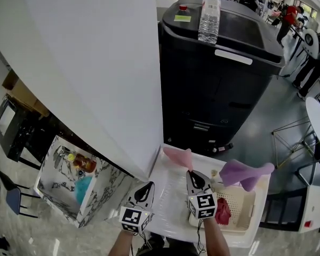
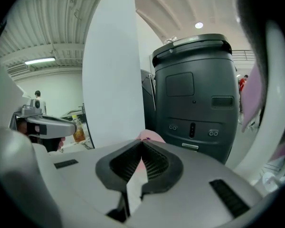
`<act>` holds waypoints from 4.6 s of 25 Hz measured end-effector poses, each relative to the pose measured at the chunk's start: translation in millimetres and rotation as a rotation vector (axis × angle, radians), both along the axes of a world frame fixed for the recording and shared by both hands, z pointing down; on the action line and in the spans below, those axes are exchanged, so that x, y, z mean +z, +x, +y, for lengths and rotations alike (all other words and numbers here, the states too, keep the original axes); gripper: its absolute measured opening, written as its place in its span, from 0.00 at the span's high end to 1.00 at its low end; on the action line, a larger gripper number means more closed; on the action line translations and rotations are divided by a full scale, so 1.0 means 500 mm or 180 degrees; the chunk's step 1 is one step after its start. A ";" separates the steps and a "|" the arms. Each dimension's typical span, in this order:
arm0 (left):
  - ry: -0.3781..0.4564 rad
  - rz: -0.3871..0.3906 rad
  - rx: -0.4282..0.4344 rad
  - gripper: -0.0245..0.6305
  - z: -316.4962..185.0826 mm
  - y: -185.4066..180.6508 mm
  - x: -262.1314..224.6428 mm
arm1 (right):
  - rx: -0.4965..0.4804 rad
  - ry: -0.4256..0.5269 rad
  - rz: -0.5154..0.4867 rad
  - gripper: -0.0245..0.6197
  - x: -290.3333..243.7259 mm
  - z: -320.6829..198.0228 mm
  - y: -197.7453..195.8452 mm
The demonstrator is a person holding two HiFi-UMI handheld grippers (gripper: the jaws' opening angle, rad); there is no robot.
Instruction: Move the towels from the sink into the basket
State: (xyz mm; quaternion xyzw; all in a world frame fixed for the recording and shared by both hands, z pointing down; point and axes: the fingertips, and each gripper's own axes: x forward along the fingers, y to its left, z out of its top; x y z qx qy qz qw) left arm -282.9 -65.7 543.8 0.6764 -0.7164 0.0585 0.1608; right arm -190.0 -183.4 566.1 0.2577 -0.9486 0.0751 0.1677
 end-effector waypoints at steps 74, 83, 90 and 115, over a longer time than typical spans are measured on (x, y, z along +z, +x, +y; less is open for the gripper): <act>0.0073 -0.0024 0.1505 0.96 0.060 0.452 -0.017 | 0.1662 0.0353 -0.0069 0.91 -0.105 0.187 0.609; -0.0154 0.0038 0.1255 0.96 0.039 0.485 0.058 | 0.1350 -0.0073 0.0033 0.91 0.034 0.161 0.620; -0.0354 0.0078 0.1108 0.96 0.047 0.499 0.117 | 0.1192 -0.0402 0.0109 0.91 0.133 0.162 0.618; -0.0502 0.0075 0.1094 0.96 0.041 0.515 0.166 | 0.1238 -0.0875 0.0266 0.73 0.241 0.161 0.644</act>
